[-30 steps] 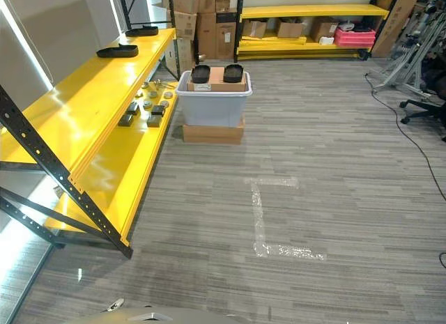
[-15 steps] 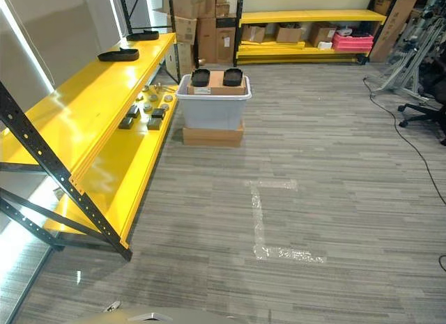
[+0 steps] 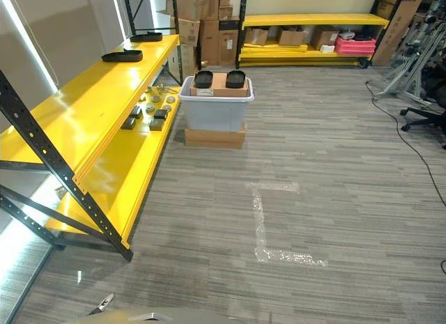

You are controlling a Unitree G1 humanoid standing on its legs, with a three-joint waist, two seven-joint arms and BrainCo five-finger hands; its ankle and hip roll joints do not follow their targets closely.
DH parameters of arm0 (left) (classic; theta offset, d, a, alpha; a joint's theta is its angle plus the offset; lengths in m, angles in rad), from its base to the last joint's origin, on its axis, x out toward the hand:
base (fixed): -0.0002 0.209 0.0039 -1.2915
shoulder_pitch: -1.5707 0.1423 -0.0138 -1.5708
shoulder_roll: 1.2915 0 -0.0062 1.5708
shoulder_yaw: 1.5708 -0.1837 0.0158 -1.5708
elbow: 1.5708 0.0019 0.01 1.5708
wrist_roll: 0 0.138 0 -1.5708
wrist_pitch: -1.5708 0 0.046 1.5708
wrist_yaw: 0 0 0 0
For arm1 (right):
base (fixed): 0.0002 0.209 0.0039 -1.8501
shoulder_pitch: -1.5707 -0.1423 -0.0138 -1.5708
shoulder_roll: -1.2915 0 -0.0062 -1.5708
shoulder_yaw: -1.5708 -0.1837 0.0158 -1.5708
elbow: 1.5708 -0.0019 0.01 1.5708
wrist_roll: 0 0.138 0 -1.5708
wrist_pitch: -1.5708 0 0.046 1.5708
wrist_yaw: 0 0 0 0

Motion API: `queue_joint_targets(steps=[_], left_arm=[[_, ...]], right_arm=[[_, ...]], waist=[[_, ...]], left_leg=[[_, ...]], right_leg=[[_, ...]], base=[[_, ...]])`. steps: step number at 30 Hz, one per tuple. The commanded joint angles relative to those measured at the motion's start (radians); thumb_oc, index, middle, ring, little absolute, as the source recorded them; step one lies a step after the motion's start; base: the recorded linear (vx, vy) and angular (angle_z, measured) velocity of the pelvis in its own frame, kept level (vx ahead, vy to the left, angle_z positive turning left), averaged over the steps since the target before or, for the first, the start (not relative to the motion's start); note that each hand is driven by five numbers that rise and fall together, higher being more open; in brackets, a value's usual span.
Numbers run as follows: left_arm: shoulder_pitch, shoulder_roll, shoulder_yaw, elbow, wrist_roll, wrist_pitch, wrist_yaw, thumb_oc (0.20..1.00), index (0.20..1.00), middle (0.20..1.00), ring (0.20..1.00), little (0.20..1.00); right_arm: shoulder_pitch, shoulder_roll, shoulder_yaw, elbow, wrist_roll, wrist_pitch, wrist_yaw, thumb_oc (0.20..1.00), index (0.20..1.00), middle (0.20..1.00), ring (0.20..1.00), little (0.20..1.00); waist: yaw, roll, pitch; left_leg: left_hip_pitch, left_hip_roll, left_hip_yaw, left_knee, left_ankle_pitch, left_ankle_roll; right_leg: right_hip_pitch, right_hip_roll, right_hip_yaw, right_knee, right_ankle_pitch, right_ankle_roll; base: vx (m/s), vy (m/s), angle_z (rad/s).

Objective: Move parts from the plastic box to the shelf.

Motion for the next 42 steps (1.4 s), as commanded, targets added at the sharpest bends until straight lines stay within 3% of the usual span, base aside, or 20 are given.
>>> queue_joint_targets(steps=[1, 4, 6, 9, 11, 12, 14, 17, 21, 23, 26, 28, 30, 31, 33, 34, 36, 39, 41, 42], left_arm=[[-0.062, 0.003, 0.030, 0.019, 0.017, 0.014, -0.017, 1.000, 1.000, 1.000, 1.000, 1.000], [-0.088, 0.014, 0.013, 0.013, 0.006, 0.018, 0.011, 1.000, 1.000, 1.000, 1.000, 1.000], [-0.094, 0.016, 0.006, 0.011, -0.005, 0.021, 0.013, 1.000, 1.000, 1.000, 1.000, 1.000], [-0.094, 0.018, 0.017, 0.011, -0.016, 0.020, 0.026, 1.000, 1.000, 1.000, 1.000, 1.000], [-0.096, 0.024, 0.029, 0.018, -0.013, 0.017, 0.028, 1.000, 1.000, 1.000, 1.000, 1.000], [-0.097, 0.034, 0.040, 0.029, -0.005, 0.007, 0.021, 1.000, 1.000, 1.000, 1.000, 1.000], [-0.093, 0.046, 0.047, 0.037, -0.003, -0.009, 0.011, 1.000, 1.000, 1.000, 1.000, 1.000], [-0.086, 0.051, 0.057, 0.037, 0.003, -0.022, 0.006, 1.000, 1.000, 1.000, 1.000, 1.000], [-0.082, 0.044, 0.060, 0.029, -0.001, -0.040, 0.005, 1.000, 1.000, 1.000, 1.000, 1.000], [-0.079, 0.041, 0.076, 0.026, -0.045, -0.037, 0.012, 1.000, 1.000, 1.000, 1.000, 1.000], [-0.075, 0.033, 0.090, 0.020, -0.087, -0.047, 0.016, 1.000, 1.000, 1.000, 1.000, 1.000], [-0.079, 0.018, 0.105, 0.011, -0.087, -0.057, 0.045, 1.000, 1.000, 1.000, 1.000, 1.000], [-0.086, 0.017, 0.121, 0.003, -0.082, -0.044, 0.053, 1.000, 1.000, 1.000, 1.000, 1.000], [-0.090, 0.026, 0.137, 0.001, -0.073, -0.038, 0.049, 1.000, 1.000, 1.000, 1.000, 1.000], [-0.088, 0.030, 0.147, 0.004, -0.078, -0.042, 0.051, 1.000, 1.000, 1.000, 1.000, 1.000], [-0.078, 0.037, 0.169, 0.006, -0.103, -0.039, 0.057, 1.000, 1.000, 1.000, 1.000, 1.000], [-0.072, 0.041, 0.181, 0.008, -0.115, -0.040, 0.065, 1.000, 1.000, 1.000, 1.000, 1.000], [-0.063, 0.049, 0.196, 0.015, -0.135, -0.028, 0.074, 1.000, 1.000, 1.000, 1.000, 1.000], [-0.058, 0.048, 0.203, 0.023, -0.144, -0.036, 0.074, 1.000, 1.000, 1.000, 1.000, 1.000], [-0.047, 0.043, 0.227, 0.038, -0.160, -0.056, 0.073, 1.000, 1.000, 1.000, 1.000, 1.000]], right_arm=[[-0.049, 0.014, 0.020, 0.039, 0.052, 0.010, -0.026, 1.000, 1.000, 1.000, 1.000, 1.000], [-0.059, 0.016, 0.022, 0.006, 0.101, 0.007, -0.025, 1.000, 1.000, 1.000, 1.000, 1.000], [-0.062, 0.011, 0.024, -0.009, 0.104, 0.009, -0.015, 1.000, 1.000, 1.000, 1.000, 1.000], [-0.062, 0.014, 0.028, -0.031, 0.083, 0.003, -0.007, 1.000, 1.000, 1.000, 1.000, 1.000], [-0.059, 0.018, 0.029, -0.041, 0.081, 0.002, 0.000, 1.000, 1.000, 1.000, 1.000, 1.000], [-0.048, 0.022, 0.023, -0.049, 0.072, 0.001, 0.007, 1.000, 1.000, 1.000, 1.000, 1.000], [-0.029, 0.030, 0.015, -0.058, 0.066, 0.005, 0.014, 1.000, 1.000, 1.000, 1.000, 1.000], [-0.016, 0.037, 0.007, -0.062, 0.039, 0.004, 0.020, 1.000, 1.000, 1.000, 1.000, 1.000], [-0.011, 0.034, 0.017, -0.061, 0.014, 0.021, 0.016, 1.000, 1.000, 1.000, 1.000, 1.000], [-0.014, 0.031, 0.030, -0.058, 0.001, 0.028, -0.002, 1.000, 1.000, 1.000, 1.000, 1.000], [-0.022, 0.012, 0.049, -0.059, -0.007, 0.043, 0.003, 1.000, 1.000, 1.000, 1.000, 1.000], [-0.031, -0.004, 0.062, -0.071, -0.031, 0.048, 0.000, 1.000, 1.000, 1.000, 1.000, 1.000], [-0.028, -0.015, 0.067, -0.093, -0.008, 0.055, -0.014, 1.000, 1.000, 1.000, 1.000, 1.000], [-0.024, -0.030, 0.063, -0.113, -0.004, 0.061, -0.013, 1.000, 1.000, 1.000, 1.000, 1.000], [-0.026, -0.034, 0.060, -0.117, -0.024, 0.063, -0.004, 1.000, 1.000, 1.000, 1.000, 1.000], [-0.030, -0.031, 0.066, -0.120, -0.062, 0.068, 0.004, 1.000, 1.000, 1.000, 1.000, 1.000], [-0.029, -0.030, 0.075, -0.123, -0.069, 0.071, 0.002, 1.000, 1.000, 1.000, 1.000, 1.000], [-0.012, -0.037, 0.091, -0.129, -0.060, 0.069, -0.003, 1.000, 1.000, 1.000, 1.000, 1.000], [-0.002, -0.040, 0.098, -0.135, -0.060, 0.057, 0.002, 1.000, 1.000, 1.000, 1.000, 1.000], [0.012, -0.047, 0.112, -0.159, -0.068, 0.039, 0.008, 1.000, 1.000, 1.000, 1.000, 1.000]], waist=[[0.004, -0.043, 0.044], [-0.019, -0.021, 0.108], [-0.022, -0.018, 0.133], [-0.029, -0.044, 0.159], [-0.035, -0.078, 0.164], [-0.047, -0.106, 0.164], [-0.059, -0.117, 0.167], [-0.060, -0.124, 0.166], [-0.064, -0.130, 0.147], [-0.072, -0.130, 0.129], [-0.085, -0.119, 0.102], [-0.077, -0.133, 0.098], [-0.061, -0.141, 0.119], [-0.041, -0.139, 0.142], [-0.031, -0.134, 0.152], [-0.018, -0.124, 0.155], [-0.010, -0.114, 0.153], [0.016, -0.064, 0.145], [0.025, -0.054, 0.152], [0.037, -0.042, 0.166]], left_leg=[[-0.028, -0.043, -0.024, 0.021, -0.046, 0.024], [-0.053, -0.061, -0.046, 0.089, -0.074, 0.079], [-0.065, -0.071, -0.042, 0.122, -0.089, 0.092], [-0.062, -0.102, -0.050, 0.162, -0.125, 0.090], [-0.051, -0.127, -0.063, 0.183, -0.159, 0.079], [-0.029, -0.140, -0.088, 0.198, -0.193, 0.070], [0.014, -0.129, -0.119, 0.211, -0.234, 0.065], [0.037, -0.117, -0.123, 0.223, -0.257, 0.063], [0.055, -0.073, -0.120, 0.267, -0.280, 0.047], [0.093, -0.036, -0.115, 0.280, -0.285, 0.024], [0.116, 0.043, -0.074, 0.318, -0.176, -0.034], [-0.008, 0.106, -0.036, 0.603, -0.031, -0.075], [-0.187, 0.125, -0.030, 0.810, 0.005, -0.076], [-0.303, 0.111, 0.011, 0.813, -0.017, -0.057], [-0.311, 0.095, 0.044, 0.735, -0.030, -0.048], [-0.313, 0.059, 0.084, 0.527, -0.015, -0.044], [-0.319, 0.042, 0.087, 0.402, 0.025, -0.053], [-0.396, 0.065, 0.077, 0.110, 0.218, -0.098], [-0.423, 0.074, 0.070, 0.068, 0.245, -0.108], [-0.464, 0.097, 0.061, 0.062, 0.265, -0.116]], right_leg=[[0.020, -0.099, -0.002, -0.065, 0.167, 0.114], [-0.182, -0.114, 0.033, 0.294, 0.234, 0.127], [-0.251, -0.116, 0.037, 0.379, 0.266, 0.127], [-0.269, -0.125, 0.016, 0.263, 0.328, 0.148], [-0.255, -0.145, 0.008, 0.106, 0.372, 0.173], [-0.250, -0.159, 0.011, -0.091, 0.391, 0.186], [-0.232, -0.163, 0.018, -0.238, 0.431, 0.198], [-0.232, -0.172, 0.015, -0.258, 0.450, 0.207], [-0.189, -0.156, 0.014, -0.221, 0.366, 0.186], [-0.178, -0.128, 0.027, -0.163, 0.326, 0.155], [-0.149, -0.068, 0.018, -0.139, 0.282, 0.102], [-0.090, -0.026, 0.008, -0.174, 0.246, 0.041], [-0.037, -0.003, 0.004, -0.200, 0.226, 0.003], [0.016, 0.017, -0.007, -0.216, 0.196, -0.009], [0.039, 0.023, -0.009, -0.215, 0.182, -0.006], [0.054, 0.032, -0.008, -0.199, 0.176, 0.008], [0.062, 0.041, -0.001, -0.191, 0.170, 0.017], [0.095, 0.087, 0.030, -0.154, 0.131, 0.011], [0.109, 0.092, 0.035, -0.130, 0.111, 0.006], [0.128, 0.092, 0.031, -0.072, 0.060, -0.005]], base=[[0.07, 0.177, -0.02], [0.02, 0.195, -0.08], [0.08, 0.097, 0.05], [0.20, -0.049, -0.21], [0.40, -0.235, -0.14], [0.45, -0.267, -0.05], [0.58, -0.296, 0.25], [0.47, -0.229, 0.14], [0.52, -0.238, 0.30], [0.45, -0.179, 0.23], [0.38, -0.168, 0.15], [0.34, -0.305, 0.03], [0.29, -0.269, 0.02], [0.33, -0.149, -0.11], [0.33, -0.006, -0.13], [0.40, 0.099, -0.23], [0.39, 0.113, -0.36], [0.50, 0.177, -0.09], [0.52, 0.205, -0.26], [0.70, 0.274, -0.57]])
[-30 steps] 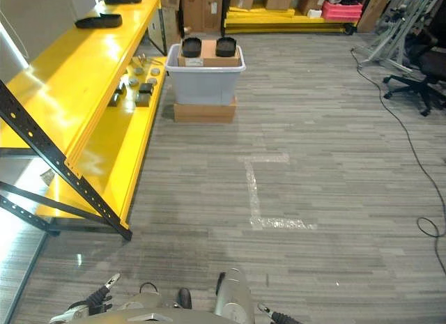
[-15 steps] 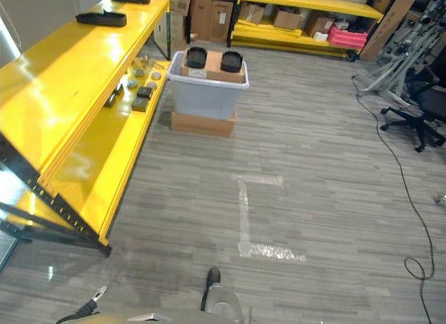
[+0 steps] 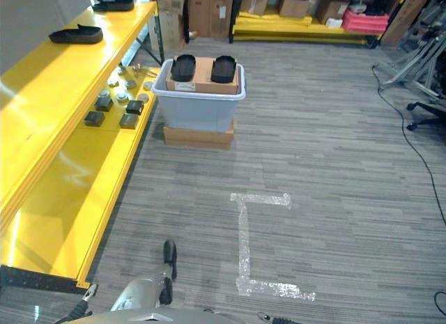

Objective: Move parts from the plastic box to the shelf.

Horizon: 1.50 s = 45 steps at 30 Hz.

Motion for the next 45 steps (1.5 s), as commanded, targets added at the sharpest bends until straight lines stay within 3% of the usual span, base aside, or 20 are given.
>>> queue_joint_targets(steps=[1, 5, 7, 11, 13, 17, 18, 19, 20, 22, 26, 30, 31, 32, 35, 37, 39, 42, 44, 45], left_arm=[[0.012, 0.027, 0.038, -0.002, -0.046, -0.040, 0.014, 1.000, 1.000, 1.000, 1.000, 1.000], [0.025, 0.028, 0.064, 0.000, -0.031, -0.065, 0.020, 1.000, 1.000, 1.000, 1.000, 1.000], [0.025, 0.034, 0.072, -0.001, -0.010, -0.070, 0.016, 1.000, 1.000, 1.000, 1.000, 1.000], [0.015, 0.024, 0.016, -0.041, -0.001, -0.072, 0.011, 1.000, 1.000, 1.000, 1.000, 1.000], [0.006, 0.021, -0.022, -0.058, -0.015, -0.067, 0.026, 1.000, 1.000, 1.000, 1.000, 1.000], [-0.034, 0.029, -0.065, -0.085, -0.009, -0.033, 0.045, 1.000, 1.000, 1.000, 1.000, 1.000], [-0.040, 0.031, -0.066, -0.083, -0.007, -0.026, 0.045, 1.000, 1.000, 1.000, 1.000, 1.000], [-0.040, 0.035, -0.068, -0.079, 0.005, -0.025, 0.041, 1.000, 1.000, 1.000, 1.000, 1.000], [-0.039, 0.036, -0.068, -0.078, 0.008, -0.024, 0.038, 1.000, 1.000, 1.000, 1.000, 1.000], [-0.017, 0.042, -0.078, -0.071, 0.082, -0.044, 0.015, 1.000, 1.000, 1.000, 1.000, 1.000], [0.021, 0.049, -0.077, -0.080, 0.095, -0.047, 0.002, 1.000, 1.000, 1.000, 1.000, 1.000], [0.036, 0.038, -0.079, -0.062, 0.067, -0.046, 0.006, 1.000, 1.000, 1.000, 1.000, 1.000], [0.036, 0.037, -0.078, -0.058, 0.068, -0.046, 0.002, 1.000, 1.000, 1.000, 1.000, 1.000], [0.035, 0.024, -0.075, -0.044, 0.091, -0.059, -0.012, 1.000, 1.000, 1.000, 1.000, 1.000], [0.035, 0.004, -0.085, -0.048, 0.096, -0.065, -0.001, 1.000, 1.000, 1.000, 1.000, 1.000], [0.029, -0.006, -0.084, -0.049, 0.083, -0.058, 0.003, 1.000, 1.000, 1.000, 1.000, 1.000], [0.023, -0.013, -0.089, -0.053, 0.093, -0.053, 0.005, 1.000, 1.000, 1.000, 1.000, 1.000], [0.010, -0.017, -0.101, -0.054, 0.063, -0.057, 0.001, 1.000, 1.000, 1.000, 1.000, 1.000], [0.000, -0.013, -0.113, -0.056, 0.038, -0.048, 0.000, 1.000, 1.000, 1.000, 1.000, 1.000], [-0.001, -0.017, -0.119, -0.058, 0.035, -0.043, 0.005, 1.000, 1.000, 1.000, 1.000, 1.000]], right_arm=[[0.074, -0.049, 0.019, -0.074, -0.022, -0.032, 0.006, 1.000, 1.000, 1.000, 1.000, 1.000], [0.037, -0.044, 0.031, -0.078, -0.016, -0.038, 0.014, 1.000, 1.000, 1.000, 1.000, 1.000], [0.015, -0.030, 0.034, -0.078, -0.003, -0.040, 0.018, 1.000, 1.000, 1.000, 1.000, 1.000], [-0.012, 0.007, 0.057, -0.159, 0.047, -0.027, -0.010, 1.000, 1.000, 1.000, 1.000, 1.000], [-0.020, 0.022, 0.068, -0.191, 0.073, -0.019, -0.034, 1.000, 1.000, 1.000, 1.000, 1.000], [-0.019, 0.027, 0.081, -0.250, 0.122, -0.043, -0.046, 1.000, 1.000, 1.000, 1.000, 1.000], [-0.019, 0.020, 0.078, -0.248, 0.133, -0.056, -0.038, 1.000, 1.000, 1.000, 1.000, 1.000], [-0.010, 0.016, 0.065, -0.246, 0.140, -0.069, -0.027, 1.000, 1.000, 1.000, 1.000, 1.000], [-0.009, 0.015, 0.064, -0.246, 0.140, -0.069, -0.026, 1.000, 1.000, 1.000, 1.000, 1.000], [0.020, 0.018, 0.018, -0.253, 0.130, -0.077, -0.003, 1.000, 1.000, 1.000, 1.000, 1.000], [0.042, 0.033, -0.018, -0.250, 0.108, -0.083, 0.009, 1.000, 1.000, 1.000, 1.000, 1.000], [0.028, 0.022, -0.028, -0.173, 0.057, -0.083, 0.016, 1.000, 1.000, 1.000, 1.000, 1.000], [0.025, 0.020, -0.027, -0.163, 0.054, -0.081, 0.014, 1.000, 1.000, 1.000, 1.000, 1.000], [0.010, 0.009, -0.016, -0.111, 0.042, -0.084, 0.009, 1.000, 1.000, 1.000, 1.000, 1.000], [-0.004, -0.013, -0.001, -0.089, 0.031, -0.072, 0.004, 1.000, 1.000, 1.000, 1.000, 1.000], [-0.007, -0.031, 0.011, -0.077, 0.025, -0.055, -0.001, 1.000, 1.000, 1.000, 1.000, 1.000], [-0.006, -0.045, 0.015, -0.073, 0.030, -0.050, -0.012, 1.000, 1.000, 1.000, 1.000, 1.000], [-0.013, -0.057, 0.006, -0.058, 0.015, -0.044, -0.006, 1.000, 1.000, 1.000, 1.000, 1.000], [-0.013, -0.049, 0.007, -0.052, -0.005, -0.039, -0.006, 1.000, 1.000, 1.000, 1.000, 1.000], [-0.007, -0.045, 0.006, -0.048, -0.014, -0.044, -0.016, 1.000, 1.000, 1.000, 1.000, 1.000]], waist=[[0.025, 0.011, 0.011], [0.049, 0.013, 0.001], [0.068, -0.012, -0.011], [0.091, -0.023, -0.050], [0.081, -0.016, -0.047], [0.042, -0.003, -0.016], [0.030, -0.001, -0.010], [0.007, -0.022, -0.001], [0.005, -0.023, 0.000], [-0.022, -0.056, 0.012], [-0.023, -0.061, 0.025], [-0.025, -0.072, -0.008], [-0.024, -0.072, -0.013], [-0.020, -0.068, -0.038], [-0.010, -0.064, -0.052], [-0.002, -0.069, -0.050], [0.013, -0.060, -0.039], [0.029, -0.049, -0.019], [0.041, -0.033, -0.020], [0.051, -0.018, -0.018]], left_leg=[[-0.030, 0.056, 0.015, 0.094, 0.117, -0.024], [-0.023, 0.074, 0.033, 0.180, 0.072, 0.012], [-0.011, 0.037, 0.037, 0.258, 0.012, 0.031], [0.083, -0.072, 0.066, 0.243, -0.102, 0.149], [0.124, -0.093, 0.076, 0.231, -0.143, 0.178], [0.200, -0.088, 0.057, 0.204, -0.165, 0.160], [0.220, -0.078, 0.052, 0.203, -0.159, 0.155], [0.247, -0.092, 0.023, 0.228, -0.202, 0.150], [0.249, -0.093, 0.020, 0.232, -0.208, 0.150], [0.290, -0.096, -0.046, 0.297, -0.306, 0.142], [0.341, -0.057, -0.074, 0.341, -0.368, 0.132], [0.392, 0.025, -0.096, 0.395, -0.405, 0.089], [0.407, 0.035, -0.096, 0.395, -0.404, 0.083], [0.440, 0.096, -0.091, 0.430, -0.334, 0.040], [0.384, 0.150, -0.102, 0.570, -0.220, 0.006], [0.290, 0.161, -0.126, 0.735, -0.154, -0.001], [0.205, 0.130, -0.145, 0.794, -0.139, 0.002], [0.179, 0.038, -0.109, 0.609, -0.177, 0.025], [0.158, -0.019, -0.063, 0.331, -0.119, 0.023], [0.105, -0.036, -0.046, 0.241, -0.050, 0.012]], right_leg=[[-0.111, -0.011, -0.026, 0.215, -0.006, 0.060], [-0.088, -0.022, -0.026, 0.301, -0.093, 0.055], [-0.034, -0.070, -0.041, 0.373, -0.137, 0.075], [-0.100, -0.175, -0.079, 0.728, 0.036, 0.181], [-0.196, -0.194, -0.081, 0.809, 0.080, 0.189], [-0.368, -0.171, -0.133, 0.592, 0.076, 0.166], [-0.410, -0.174, -0.149, 0.462, 0.138, 0.155], [-0.452, -0.201, -0.114, 0.307, 0.230, 0.184], [-0.454, -0.203, -0.110, 0.294, 0.238, 0.187], [-0.500, -0.276, -0.061, 0.052, 0.327, 0.228], [-0.504, -0.318, -0.064, -0.008, 0.355, 0.248], [-0.407, -0.285, -0.042, 0.027, 0.270, 0.237], [-0.403, -0.280, -0.043, 0.036, 0.265, 0.233], [-0.383, -0.247, -0.055, 0.067, 0.243, 0.200], [-0.345, -0.201, -0.065, 0.061, 0.222, 0.151], [-0.306, -0.167, -0.061, 0.045, 0.200, 0.106], [-0.269, -0.141, -0.062, 0.033, 0.183, 0.088], [-0.229, -0.120, -0.068, 0.007, 0.166, 0.095], [-0.201, -0.106, -0.083, 0.001, 0.171, 0.109], [-0.187, -0.093, -0.078, 0.006, 0.176, 0.113]], base=[[0.70, 0.280, -0.60], [0.48, 0.177, -0.53], [0.58, 0.214, -0.43], [0.44, 0.306, -0.08], [0.30, 0.181, 0.27], [0.28, -0.113, 0.31], [0.35, -0.296, 0.52], [0.32, -0.281, 0.32], [0.47, -0.321, 0.18], [0.64, -0.389, 0.05], [0.60, -0.327, 0.50], [0.60, -0.285, 0.21], [0.65, -0.271, 0.21], [0.49, -0.208, 0.23], [0.43, -0.248, 0.10], [0.35, -0.226, 0.11], [0.24, -0.082, -0.33], [0.25, 0.062, -0.06], [0.32, 0.199, -0.08], [0.30, 0.181, 0.20]])
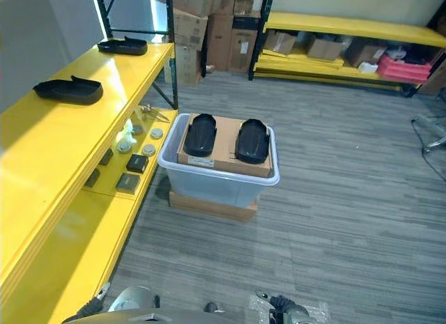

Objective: Move parts from the plastic box to the shelf.

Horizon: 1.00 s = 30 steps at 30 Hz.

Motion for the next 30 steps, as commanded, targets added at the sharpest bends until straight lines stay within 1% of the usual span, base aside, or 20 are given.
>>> queue_joint_targets(steps=[1, 2, 4, 6, 7, 9, 10, 11, 12, 14, 16, 18, 19, 21, 22, 23, 26, 28, 29, 30], left_arm=[[-0.021, 0.012, -0.032, -0.011, -0.041, 0.002, 0.014, 1.000, 1.000, 1.000, 1.000, 1.000], [-0.017, 0.014, -0.031, -0.019, -0.041, 0.012, 0.017, 1.000, 1.000, 1.000, 1.000, 1.000], [-0.007, 0.018, -0.022, -0.027, -0.035, 0.016, 0.014, 1.000, 1.000, 1.000, 1.000, 1.000], [0.004, 0.016, -0.008, -0.025, -0.030, 0.007, 0.019, 1.000, 1.000, 1.000, 1.000, 1.000], [0.022, 0.011, 0.015, -0.008, -0.040, -0.016, 0.032, 1.000, 1.000, 1.000, 1.000, 1.000], [0.029, 0.013, 0.030, 0.002, -0.039, -0.031, 0.032, 1.000, 1.000, 1.000, 1.000, 1.000], [0.030, 0.017, 0.034, 0.007, -0.021, -0.042, 0.031, 1.000, 1.000, 1.000, 1.000, 1.000], [0.029, 0.019, 0.035, 0.008, -0.016, -0.043, 0.033, 1.000, 1.000, 1.000, 1.000, 1.000], [0.023, 0.022, 0.035, 0.013, 0.000, -0.044, 0.038, 1.000, 1.000, 1.000, 1.000, 1.000], [0.020, 0.022, 0.016, 0.015, 0.016, -0.051, 0.028, 1.000, 1.000, 1.000, 1.000, 1.000], [0.017, 0.021, 0.006, 0.012, 0.027, -0.054, 0.025, 1.000, 1.000, 1.000, 1.000, 1.000], [-0.005, 0.035, -0.043, -0.023, -0.001, -0.044, 0.023, 1.000, 1.000, 1.000, 1.000, 1.000], [-0.011, 0.038, -0.051, -0.028, -0.009, -0.040, 0.024, 1.000, 1.000, 1.000, 1.000, 1.000], [-0.031, 0.048, -0.067, -0.040, -0.027, -0.028, 0.021, 1.000, 1.000, 1.000, 1.000, 1.000], [-0.055, 0.058, -0.081, -0.047, -0.046, -0.024, 0.022, 1.000, 1.000, 1.000, 1.000, 1.000], [-0.067, 0.065, -0.083, -0.053, -0.063, -0.016, 0.028, 1.000, 1.000, 1.000, 1.000, 1.000], [-0.079, 0.070, -0.072, -0.062, -0.077, 0.000, 0.043, 1.000, 1.000, 1.000, 1.000, 1.000], [-0.066, 0.057, -0.061, -0.043, -0.073, -0.013, 0.050, 1.000, 1.000, 1.000, 1.000, 1.000], [-0.044, 0.038, -0.057, -0.030, -0.058, -0.030, 0.042, 1.000, 1.000, 1.000, 1.000, 1.000], [-0.039, 0.034, -0.056, -0.027, -0.057, -0.036, 0.044, 1.000, 1.000, 1.000, 1.000, 1.000]], right_arm=[[0.027, -0.030, -0.002, 0.013, -0.040, -0.003, -0.018, 1.000, 1.000, 1.000, 1.000, 1.000], [0.034, -0.029, 0.002, 0.013, -0.037, -0.007, -0.020, 1.000, 1.000, 1.000, 1.000, 1.000], [0.041, -0.031, 0.014, 0.001, -0.038, -0.013, -0.020, 1.000, 1.000, 1.000, 1.000, 1.000], [0.036, -0.029, 0.028, -0.014, -0.037, -0.014, -0.022, 1.000, 1.000, 1.000, 1.000, 1.000], [0.017, -0.025, 0.048, -0.019, -0.033, -0.009, -0.013, 1.000, 1.000, 1.000, 1.000, 1.000], [0.005, -0.014, 0.059, -0.023, -0.032, -0.020, 0.006, 1.000, 1.000, 1.000, 1.000, 1.000], [-0.002, -0.004, 0.068, -0.028, -0.024, -0.028, 0.013, 1.000, 1.000, 1.000, 1.000, 1.000], [-0.006, 0.001, 0.070, -0.030, -0.021, -0.025, 0.012, 1.000, 1.000, 1.000, 1.000, 1.000], [-0.021, 0.019, 0.081, -0.034, -0.012, -0.026, 0.006, 1.000, 1.000, 1.000, 1.000, 1.000], [-0.036, 0.033, 0.093, -0.036, 0.021, -0.029, 0.003, 1.000, 1.000, 1.000, 1.000, 1.000], [-0.036, 0.041, 0.090, -0.039, 0.023, -0.041, -0.003, 1.000, 1.000, 1.000, 1.000, 1.000], [-0.052, 0.046, 0.091, -0.077, 0.054, -0.051, -0.022, 1.000, 1.000, 1.000, 1.000, 1.000], [-0.055, 0.045, 0.092, -0.082, 0.059, -0.055, -0.026, 1.000, 1.000, 1.000, 1.000, 1.000], [-0.066, 0.044, 0.095, -0.096, 0.077, -0.057, -0.038, 1.000, 1.000, 1.000, 1.000, 1.000], [-0.082, 0.042, 0.092, -0.102, 0.091, -0.056, -0.041, 1.000, 1.000, 1.000, 1.000, 1.000], [-0.089, 0.044, 0.089, -0.102, 0.082, -0.056, -0.037, 1.000, 1.000, 1.000, 1.000, 1.000], [-0.083, 0.046, 0.089, -0.106, 0.071, -0.053, -0.031, 1.000, 1.000, 1.000, 1.000, 1.000], [-0.063, 0.050, 0.081, -0.092, 0.046, -0.045, -0.022, 1.000, 1.000, 1.000, 1.000, 1.000], [-0.046, 0.043, 0.075, -0.080, 0.047, -0.048, -0.021, 1.000, 1.000, 1.000, 1.000, 1.000], [-0.043, 0.041, 0.074, -0.077, 0.047, -0.049, -0.021, 1.000, 1.000, 1.000, 1.000, 1.000]], waist=[[0.032, 0.037, 0.033], [0.044, 0.053, 0.038], [0.063, 0.063, 0.047], [0.080, 0.063, 0.047], [0.096, 0.060, 0.041], [0.115, 0.056, 0.035], [0.128, 0.044, 0.028], [0.132, 0.043, 0.024], [0.141, 0.048, 0.010], [0.139, 0.058, 0.010], [0.137, 0.064, 0.014], [0.133, 0.080, 0.029], [0.132, 0.081, 0.030], [0.129, 0.076, 0.030], [0.121, 0.059, 0.032], [0.114, 0.052, 0.035], [0.100, 0.037, 0.031], [0.092, 0.019, 0.020], [0.083, 0.017, 0.013], [0.082, 0.018, 0.013]], left_leg=[[-0.103, -0.024, 0.041, -0.115, 0.179, -0.010], [-0.146, -0.023, 0.041, -0.162, 0.254, -0.022], [-0.198, -0.033, 0.023, -0.160, 0.300, -0.031], [-0.211, -0.045, 0.007, -0.143, 0.285, -0.021], [-0.202, -0.053, 0.021, -0.117, 0.257, 0.003], [-0.203, -0.053, 0.042, -0.090, 0.230, 0.018], [-0.185, -0.062, 0.063, -0.075, 0.186, 0.030], [-0.175, -0.062, 0.070, -0.079, 0.178, 0.040], [-0.132, -0.065, 0.088, -0.105, 0.160, 0.085], [-0.083, -0.078, 0.065, -0.129, 0.133, 0.116], [-0.063, -0.078, 0.056, -0.136, 0.120, 0.123], [-0.026, -0.070, 0.019, -0.145, 0.102, 0.116], [-0.026, -0.068, 0.014, -0.143, 0.100, 0.113], [-0.027, -0.060, 0.006, -0.144, 0.096, 0.101], [-0.024, -0.050, 0.000, -0.149, 0.078, 0.093], [-0.016, -0.030, -0.001, -0.155, 0.067, 0.086], [-0.001, 0.033, 0.000, -0.162, 0.053, 0.059], [0.006, 0.094, 0.010, -0.142, 0.055, 0.025], [0.029, 0.143, 0.019, -0.149, 0.076, -0.007], [0.033, 0.150, 0.019, -0.151, 0.080, -0.012]], right_leg=[[-0.037, 0.006, 0.013, -0.004, 0.046, 0.119], [-0.022, 0.026, 0.023, 0.005, 0.042, 0.115], [-0.004, 0.043, 0.030, 0.027, 0.022, 0.105], [0.000, 0.044, 0.026, 0.050, -0.002, 0.101], [0.004, 0.043, 0.020, 0.095, -0.037, 0.092], [0.032, 0.042, 0.010, 0.136, -0.089, 0.085], [0.071, 0.027, -0.013, 0.169, -0.148, 0.085], [0.075, 0.024, -0.024, 0.186, -0.164, 0.085], [0.060, 0.022, -0.060, 0.283, -0.190, 0.084], [-0.009, 0.002, -0.063, 0.414, -0.162, 0.103], [-0.038, -0.023, -0.066, 0.441, -0.149, 0.113], [-0.083, -0.102, -0.065, 0.350, -0.106, 0.139], [-0.086, -0.113, -0.060, 0.325, -0.095, 0.143], [-0.107, -0.156, -0.045, 0.220, -0.024, 0.165], [-0.151, -0.207, -0.018, 0.126, 0.082, 0.199], [-0.174, -0.227, -0.005, 0.098, 0.120, 0.216], [-0.167, -0.230, -0.005, 0.057, 0.119, 0.244], [-0.134, -0.214, -0.030, 0.045, 0.095, 0.238], [-0.112, -0.187, -0.051, 0.043, 0.072, 0.217], [-0.108, -0.183, -0.051, 0.042, 0.069, 0.213]], base=[[0.32, 0.161, 0.39], [0.24, 0.094, 0.40], [0.29, 0.118, 0.10], [0.29, 0.113, -0.45], [0.30, 0.073, -0.84], [0.32, 0.027, -0.85], [0.26, -0.008, -0.63], [0.31, 0.030, -0.53], [0.17, 0.051, -0.23], [0.22, 0.060, -0.30], [0.11, -0.018, -0.11], [0.04, -0.185, 0.05], [0.01, -0.241, 0.09], [0.00, -0.286, 0.25], [0.02, -0.463, 0.28], [0.04, -0.511, 0.11], [0.15, -0.442, 0.21], [0.30, -0.575, 0.45], [0.22, -0.336, 0.49], [0.23, -0.349, 0.49]])
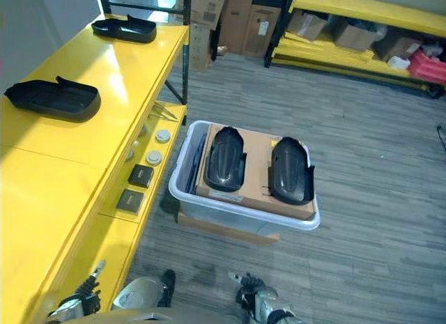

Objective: Move parts from the plastic box to the shelf.

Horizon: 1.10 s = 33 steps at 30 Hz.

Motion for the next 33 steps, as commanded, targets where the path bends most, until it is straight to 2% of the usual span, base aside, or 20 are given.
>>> queue_joint_targets(steps=[1, 2, 3, 6, 8, 10, 11, 12, 13, 15, 16, 17, 20, 21, 25, 30, 31, 33], left_arm=[[0.008, -0.031, -0.023, 0.031, 0.005, -0.045, 0.006, 1.000, 1.000, 1.000, 1.000, 1.000], [0.021, -0.037, -0.017, 0.035, 0.009, -0.056, 0.005, 1.000, 1.000, 1.000, 1.000, 1.000], [0.026, -0.039, -0.015, 0.036, 0.015, -0.061, 0.000, 1.000, 1.000, 1.000, 1.000, 1.000], [0.029, -0.045, -0.019, 0.033, 0.045, -0.070, -0.016, 1.000, 1.000, 1.000, 1.000, 1.000], [0.031, -0.051, -0.028, 0.024, 0.081, -0.070, -0.021, 1.000, 1.000, 1.000, 1.000, 1.000], [0.046, -0.048, -0.043, 0.003, 0.132, -0.062, -0.024, 1.000, 1.000, 1.000, 1.000, 1.000], [0.054, -0.047, -0.047, -0.003, 0.142, -0.060, -0.022, 1.000, 1.000, 1.000, 1.000, 1.000], [0.087, -0.046, -0.062, -0.028, 0.177, -0.059, -0.007, 1.000, 1.000, 1.000, 1.000, 1.000], [0.087, -0.046, -0.062, -0.028, 0.177, -0.059, -0.007, 1.000, 1.000, 1.000, 1.000, 1.000], [0.116, -0.042, -0.073, -0.042, 0.179, -0.060, 0.014, 1.000, 1.000, 1.000, 1.000, 1.000], [0.124, -0.040, -0.072, -0.042, 0.182, -0.064, 0.013, 1.000, 1.000, 1.000, 1.000, 1.000], [0.137, -0.033, -0.055, -0.038, 0.187, -0.075, 0.005, 1.000, 1.000, 1.000, 1.000, 1.000], [0.143, -0.030, -0.043, -0.041, 0.185, -0.077, 0.003, 1.000, 1.000, 1.000, 1.000, 1.000], [0.152, -0.025, -0.015, -0.050, 0.169, -0.071, -0.001, 1.000, 1.000, 1.000, 1.000, 1.000], [0.164, -0.027, 0.016, -0.048, 0.162, -0.077, -0.010, 1.000, 1.000, 1.000, 1.000, 1.000], [0.171, -0.026, 0.032, -0.034, 0.167, -0.085, -0.016, 1.000, 1.000, 1.000, 1.000, 1.000], [0.179, -0.024, 0.040, -0.023, 0.165, -0.090, -0.019, 1.000, 1.000, 1.000, 1.000, 1.000], [0.184, -0.023, 0.042, -0.012, 0.174, -0.101, -0.021, 1.000, 1.000, 1.000, 1.000, 1.000]], right_arm=[[-0.014, -0.088, -0.028, 0.006, -0.016, -0.022, -0.014, 1.000, 1.000, 1.000, 1.000, 1.000], [-0.005, -0.103, -0.038, 0.011, -0.023, -0.016, -0.017, 1.000, 1.000, 1.000, 1.000, 1.000], [0.000, -0.110, -0.044, 0.017, -0.021, -0.020, -0.025, 1.000, 1.000, 1.000, 1.000, 1.000], [0.011, -0.127, -0.063, 0.023, 0.006, -0.039, -0.048, 1.000, 1.000, 1.000, 1.000, 1.000], [0.018, -0.139, -0.090, 0.018, 0.058, -0.084, -0.086, 1.000, 1.000, 1.000, 1.000, 1.000], [0.022, -0.151, -0.121, -0.030, 0.129, -0.151, -0.128, 1.000, 1.000, 1.000, 1.000, 1.000], [0.021, -0.156, -0.128, -0.058, 0.144, -0.160, -0.146, 1.000, 1.000, 1.000, 1.000, 1.000], [0.004, -0.180, -0.136, -0.206, 0.176, -0.182, -0.258, 1.000, 1.000, 1.000, 1.000, 1.000], [0.004, -0.180, -0.136, -0.206, 0.176, -0.182, -0.258, 1.000, 1.000, 1.000, 1.000, 1.000], [-0.015, -0.204, -0.148, -0.382, 0.166, -0.233, -0.389, 1.000, 1.000, 1.000, 1.000, 1.000], [-0.020, -0.213, -0.156, -0.437, 0.153, -0.242, -0.423, 1.000, 1.000, 1.000, 1.000, 1.000], [-0.028, -0.247, -0.209, -0.626, 0.083, -0.243, -0.507, 1.000, 1.000, 1.000, 1.000, 1.000], [-0.032, -0.264, -0.240, -0.710, 0.034, -0.262, -0.536, 1.000, 1.000, 1.000, 1.000, 1.000], [-0.045, -0.308, -0.305, -0.885, -0.012, -0.243, -0.544, 1.000, 1.000, 1.000, 1.000, 1.000], [-0.072, -0.368, -0.376, -1.006, -0.060, -0.240, -0.538, 1.000, 1.000, 1.000, 1.000, 1.000], [-0.107, -0.411, -0.413, -1.023, -0.054, -0.212, -0.508, 1.000, 1.000, 1.000, 1.000, 1.000], [-0.127, -0.428, -0.423, -1.029, -0.035, -0.176, -0.485, 1.000, 1.000, 1.000, 1.000, 1.000], [-0.132, -0.430, -0.421, -1.033, -0.021, -0.152, -0.482, 1.000, 1.000, 1.000, 1.000, 1.000]], waist=[[-0.009, 0.030, -0.002], [-0.017, 0.036, -0.004], [-0.020, 0.040, -0.003], [-0.024, 0.054, 0.001], [-0.020, 0.071, 0.006], [-0.012, 0.079, 0.011], [-0.009, 0.080, 0.011], [-0.002, 0.085, 0.009], [-0.002, 0.085, 0.009], [-0.006, 0.091, 0.003], [-0.009, 0.093, 0.001], [-0.015, 0.099, 0.003], [-0.022, 0.100, 0.000], [-0.036, 0.104, 0.001], [-0.040, 0.106, 0.002], [-0.033, 0.103, 0.000], [-0.030, 0.100, -0.003], [-0.025, 0.097, -0.004]], left_leg=[[0.039, 0.198, 0.036, -0.076, 0.083, -0.080], [0.038, 0.238, 0.048, -0.087, 0.112, -0.105], [0.032, 0.256, 0.048, -0.087, 0.126, -0.117], [0.019, 0.277, 0.072, -0.081, 0.140, -0.127], [0.017, 0.254, 0.094, -0.094, 0.144, -0.122], [0.012, 0.218, 0.072, -0.107, 0.146, -0.116], [0.015, 0.209, 0.061, -0.113, 0.146, -0.114], [0.037, 0.177, 0.027, -0.144, 0.144, -0.105], [0.037, 0.177, 0.027, -0.144, 0.144, -0.105], [0.051, 0.154, 0.008, -0.173, 0.143, -0.099], [0.052, 0.149, 0.005, -0.178, 0.142, -0.097], [0.067, 0.138, -0.001, -0.191, 0.133, -0.091], [0.065, 0.132, -0.004, -0.194, 0.129, -0.086], [0.070, 0.128, 0.004, -0.197, 0.119, -0.080], [0.073, 0.124, 0.012, -0.196, 0.108, -0.073], [0.077, 0.123, 0.014, -0.201, 0.104, -0.072], [0.082, 0.123, 0.018, -0.206, 0.104, -0.072], [0.085, 0.123, 0.020, -0.209, 0.103, -0.071]], right_leg=[[0.020, 0.031, -0.016, -0.031, 0.029, -0.021], [0.035, 0.057, -0.026, -0.046, 0.017, -0.040], [0.044, 0.071, -0.032, -0.055, 0.013, -0.050], [0.062, 0.087, -0.071, -0.072, 0.006, -0.062], [0.074, 0.091, -0.112, -0.076, 0.002, -0.062], [0.080, 0.090, -0.120, -0.074, 0.002, -0.060], [0.081, 0.090, -0.118, -0.073, 0.003, -0.060], [0.080, 0.091, -0.104, -0.071, 0.003, -0.060], [0.080, 0.091, -0.104, -0.071, 0.003, -0.060], [0.065, 0.087, -0.093, -0.062, 0.001, -0.056], [0.060, 0.085, -0.090, -0.060, 0.001, -0.054], [0.054, 0.078, -0.079, -0.055, -0.002, -0.045], [0.046, 0.073, -0.074, -0.053, -0.001, -0.039], [0.036, 0.066, -0.067, -0.043, -0.006, -0.030], [0.030, 0.059, -0.067, -0.033, -0.012, -0.023], [0.033, 0.056, -0.075, -0.030, -0.015, -0.019], [0.035, 0.054, -0.080, -0.031, -0.018, -0.018], [0.036, 0.052, -0.088, -0.030, -0.019, -0.018]], base=[[0.15, -0.263, 0.31], [0.16, -0.309, 0.40], [0.09, -0.224, 0.34], [0.02, -0.147, 0.49], [0.01, -0.098, 0.57], [0.07, -0.032, 0.57], [0.13, 0.040, 0.33], [0.09, 0.044, 0.21], [0.10, 0.091, 0.04], [0.06, 0.109, 0.01], [0.09, 0.144, 0.02], [0.06, 0.103, 0.04], [0.06, 0.083, 0.00], [0.07, 0.106, 0.03], [0.05, 0.068, -0.22], [0.06, 0.016, -0.08], [0.08, 0.022, -0.07], [0.07, 0.018, -0.05]])
